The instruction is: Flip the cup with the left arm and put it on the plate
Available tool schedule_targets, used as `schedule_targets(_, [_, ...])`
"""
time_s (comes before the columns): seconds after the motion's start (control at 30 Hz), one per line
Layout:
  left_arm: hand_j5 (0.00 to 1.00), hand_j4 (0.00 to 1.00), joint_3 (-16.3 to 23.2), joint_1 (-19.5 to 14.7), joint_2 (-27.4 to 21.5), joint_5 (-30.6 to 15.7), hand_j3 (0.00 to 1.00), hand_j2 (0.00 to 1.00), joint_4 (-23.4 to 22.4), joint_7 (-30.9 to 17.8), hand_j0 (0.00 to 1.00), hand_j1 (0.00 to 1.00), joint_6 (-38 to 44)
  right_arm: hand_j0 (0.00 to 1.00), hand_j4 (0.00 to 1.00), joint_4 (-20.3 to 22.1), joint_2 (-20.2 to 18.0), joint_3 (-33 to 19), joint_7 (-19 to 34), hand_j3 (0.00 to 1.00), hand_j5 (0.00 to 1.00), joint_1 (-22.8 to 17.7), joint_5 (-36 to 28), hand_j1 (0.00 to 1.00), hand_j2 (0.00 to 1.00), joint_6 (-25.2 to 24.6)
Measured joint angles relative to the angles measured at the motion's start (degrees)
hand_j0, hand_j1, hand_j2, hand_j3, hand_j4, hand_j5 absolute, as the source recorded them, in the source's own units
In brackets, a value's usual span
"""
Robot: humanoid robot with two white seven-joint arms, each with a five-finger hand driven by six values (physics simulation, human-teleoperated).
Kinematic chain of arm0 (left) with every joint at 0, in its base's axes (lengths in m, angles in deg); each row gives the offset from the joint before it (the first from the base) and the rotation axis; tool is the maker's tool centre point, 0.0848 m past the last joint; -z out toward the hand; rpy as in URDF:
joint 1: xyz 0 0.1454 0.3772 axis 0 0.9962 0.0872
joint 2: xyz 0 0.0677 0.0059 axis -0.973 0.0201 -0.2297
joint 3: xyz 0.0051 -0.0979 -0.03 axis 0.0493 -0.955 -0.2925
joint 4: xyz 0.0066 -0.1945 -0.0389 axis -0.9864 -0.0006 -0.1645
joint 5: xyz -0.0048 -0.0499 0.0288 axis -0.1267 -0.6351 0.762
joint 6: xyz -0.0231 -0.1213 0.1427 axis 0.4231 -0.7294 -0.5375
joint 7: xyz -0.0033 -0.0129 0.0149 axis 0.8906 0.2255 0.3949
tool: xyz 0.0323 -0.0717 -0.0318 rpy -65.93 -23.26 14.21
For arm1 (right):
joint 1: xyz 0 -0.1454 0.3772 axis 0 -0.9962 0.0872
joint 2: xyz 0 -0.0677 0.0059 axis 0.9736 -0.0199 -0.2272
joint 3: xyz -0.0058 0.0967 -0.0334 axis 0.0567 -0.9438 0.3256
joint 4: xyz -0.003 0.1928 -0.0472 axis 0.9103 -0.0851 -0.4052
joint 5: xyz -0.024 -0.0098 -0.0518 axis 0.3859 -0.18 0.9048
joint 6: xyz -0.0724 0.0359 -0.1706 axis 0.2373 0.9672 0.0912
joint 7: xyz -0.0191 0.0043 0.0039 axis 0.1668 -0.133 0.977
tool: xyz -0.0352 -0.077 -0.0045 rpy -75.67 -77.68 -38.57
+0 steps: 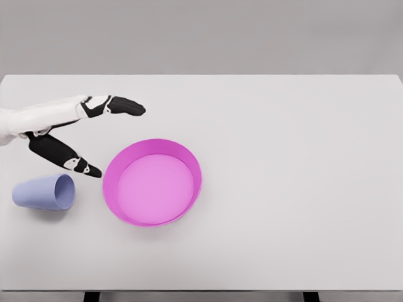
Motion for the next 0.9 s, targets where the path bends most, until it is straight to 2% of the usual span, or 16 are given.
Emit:
schedule_targets(0.23, [1.0,1.0,0.92,-0.7,-3.96,-1.16,1.0,1.0,0.0,0.0,1.0,1.0,0.02,1.0,1.0,-0.3,0.0,-0.2,0.05,1.0,1.0,-0.26,-0.04,1.0,1.0,-0.1])
schedule_targets(0.37, [1.0,1.0,3.08,-0.44,-7.26,-1.1,1.0,1.0,0.01,0.0,1.0,1.0,0.01,1.0,1.0,-0.42,0.0,-0.27,0.06,1.0,1.0,-0.26,-0.04,1.0,1.0,-0.12])
schedule_targets(0.47, [1.0,1.0,3.87,1.58,-9.07,-1.18,1.0,1.0,0.01,0.0,1.0,1.0,-0.01,1.0,1.0,-0.45,0.0,-0.31,0.06,1.0,1.0,-0.26,-0.04,1.0,1.0,-0.11])
schedule_targets(0.53, [1.0,1.0,4.08,4.4,-10.11,-1.43,1.0,1.0,0.03,0.17,1.0,1.0,-0.02,1.0,1.0,-0.45,0.0,-0.32,0.06,1.0,1.0,-0.26,-0.04,1.0,1.0,-0.12])
schedule_targets(0.57, [1.0,1.0,4.14,5.36,-10.58,-1.71,1.0,1.0,0.02,1.51,1.0,1.0,-0.04,1.0,1.0,-0.45,0.0,-0.34,0.06,1.0,1.0,-0.26,-0.04,1.0,1.0,-0.12])
schedule_targets(0.67, [1.0,1.0,4.15,6.59,-12.21,-2.31,1.0,1.0,0.01,9.81,1.0,1.0,0.0,1.0,1.0,-0.45,0.0,-0.33,0.06,1.0,1.0,-0.26,-0.04,1.0,1.0,-0.1])
schedule_targets(0.73, [1.0,1.0,4.12,8.98,-13.82,-2.66,1.0,1.0,0.02,13.84,1.0,1.0,0.03,1.0,1.0,-0.46,0.0,-0.34,0.06,1.0,1.0,-0.26,-0.04,1.0,1.0,-0.11])
schedule_targets(0.8, [1.0,1.0,4.13,11.51,-15.61,-2.89,1.0,1.0,0.02,16.39,1.0,1.0,1.01,1.0,1.0,-0.46,0.0,-0.34,0.06,1.0,1.0,-0.26,-0.04,1.0,1.0,-0.11])
schedule_targets(0.9, [1.0,1.0,4.14,13.18,-17.98,-0.76,1.0,1.0,0.04,17.93,1.0,1.0,4.18,1.0,1.0,-0.46,0.0,-0.33,0.06,1.0,1.0,-0.26,-0.04,1.0,1.0,-0.12])
